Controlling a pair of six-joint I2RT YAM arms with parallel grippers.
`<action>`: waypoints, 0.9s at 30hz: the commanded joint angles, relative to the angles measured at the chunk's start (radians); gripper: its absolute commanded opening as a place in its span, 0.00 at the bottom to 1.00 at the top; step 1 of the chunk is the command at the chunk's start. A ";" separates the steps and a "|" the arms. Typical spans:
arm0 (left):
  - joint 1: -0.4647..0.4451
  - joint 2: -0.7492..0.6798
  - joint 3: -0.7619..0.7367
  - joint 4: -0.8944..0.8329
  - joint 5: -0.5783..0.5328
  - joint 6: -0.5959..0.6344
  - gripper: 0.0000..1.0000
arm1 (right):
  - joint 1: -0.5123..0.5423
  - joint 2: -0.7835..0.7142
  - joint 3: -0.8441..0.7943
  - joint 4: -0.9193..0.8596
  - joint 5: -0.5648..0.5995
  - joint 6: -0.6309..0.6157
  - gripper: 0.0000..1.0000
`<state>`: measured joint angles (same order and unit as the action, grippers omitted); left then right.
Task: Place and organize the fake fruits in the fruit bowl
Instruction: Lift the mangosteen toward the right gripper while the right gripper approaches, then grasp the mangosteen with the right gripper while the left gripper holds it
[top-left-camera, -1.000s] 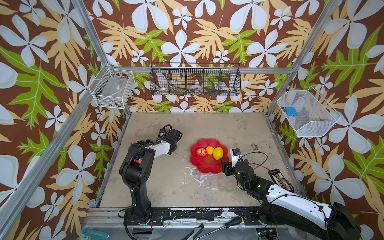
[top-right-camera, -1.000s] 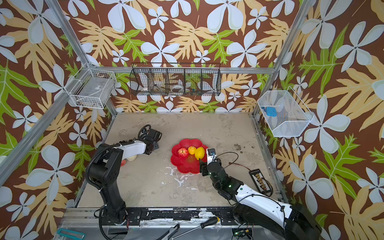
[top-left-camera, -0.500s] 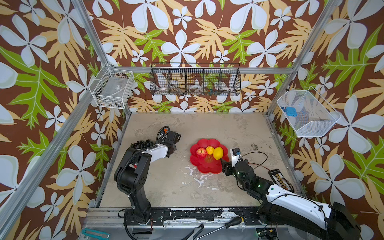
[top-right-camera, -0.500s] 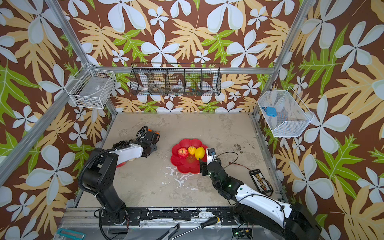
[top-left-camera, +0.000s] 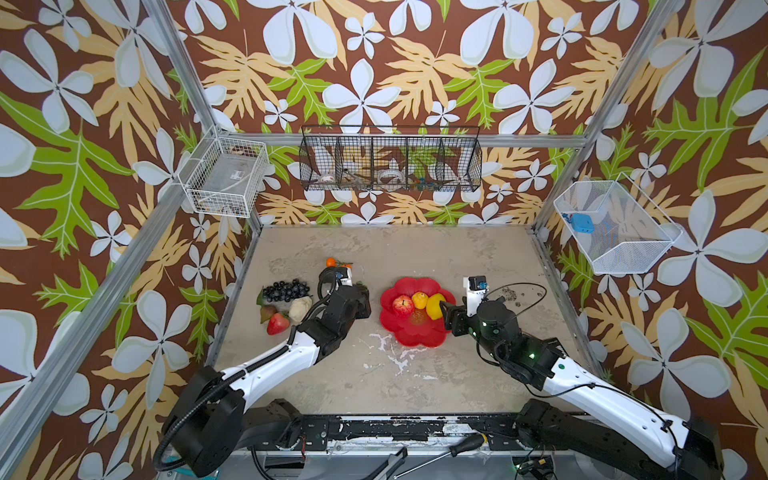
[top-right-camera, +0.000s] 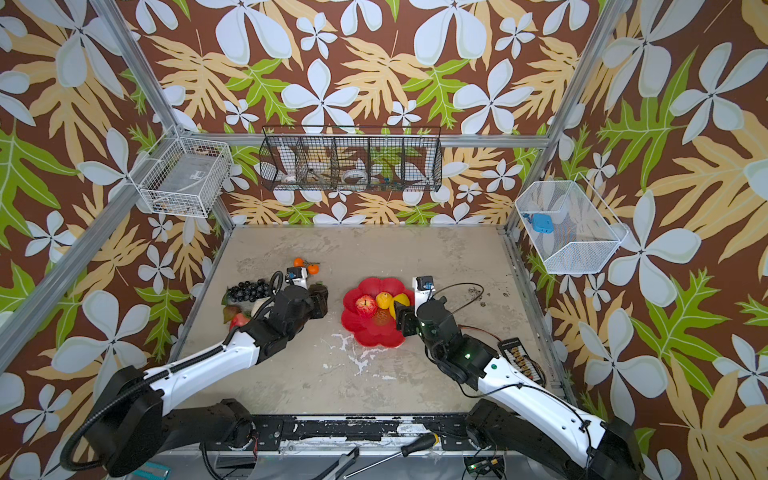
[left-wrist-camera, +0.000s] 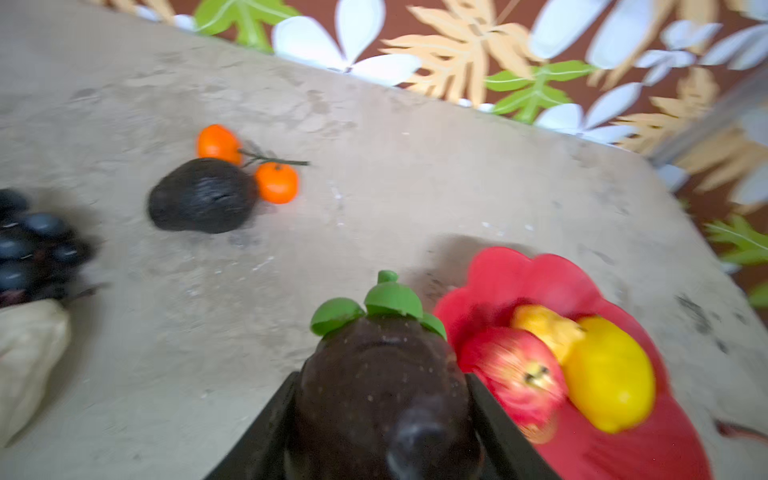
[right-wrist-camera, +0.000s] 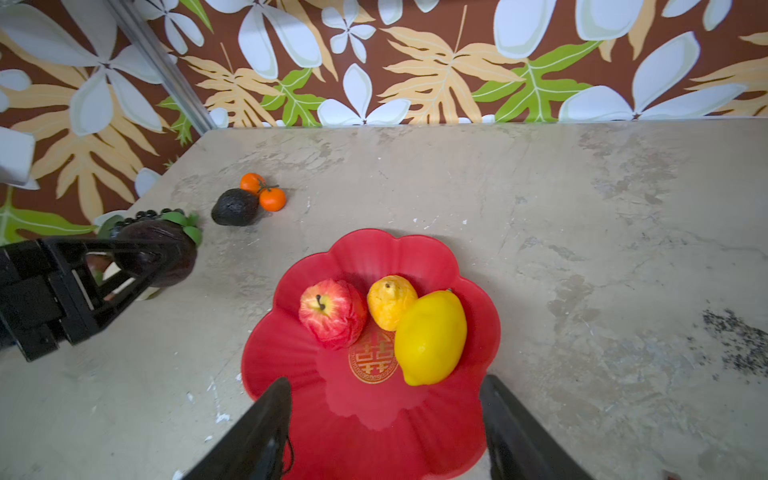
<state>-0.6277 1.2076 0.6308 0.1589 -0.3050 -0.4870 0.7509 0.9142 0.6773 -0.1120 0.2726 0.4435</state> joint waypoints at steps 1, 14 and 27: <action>-0.051 -0.059 -0.061 0.236 0.207 0.117 0.51 | -0.003 0.000 0.051 -0.064 -0.135 -0.010 0.69; -0.158 -0.040 -0.264 0.761 0.630 0.194 0.51 | -0.003 0.051 0.100 -0.027 -0.396 -0.068 0.59; -0.164 -0.008 -0.322 0.846 0.713 0.244 0.51 | -0.002 0.094 0.125 -0.071 -0.549 -0.145 0.40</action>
<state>-0.7910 1.1973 0.3111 0.9470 0.3767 -0.2600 0.7471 1.0023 0.7883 -0.1661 -0.2340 0.3359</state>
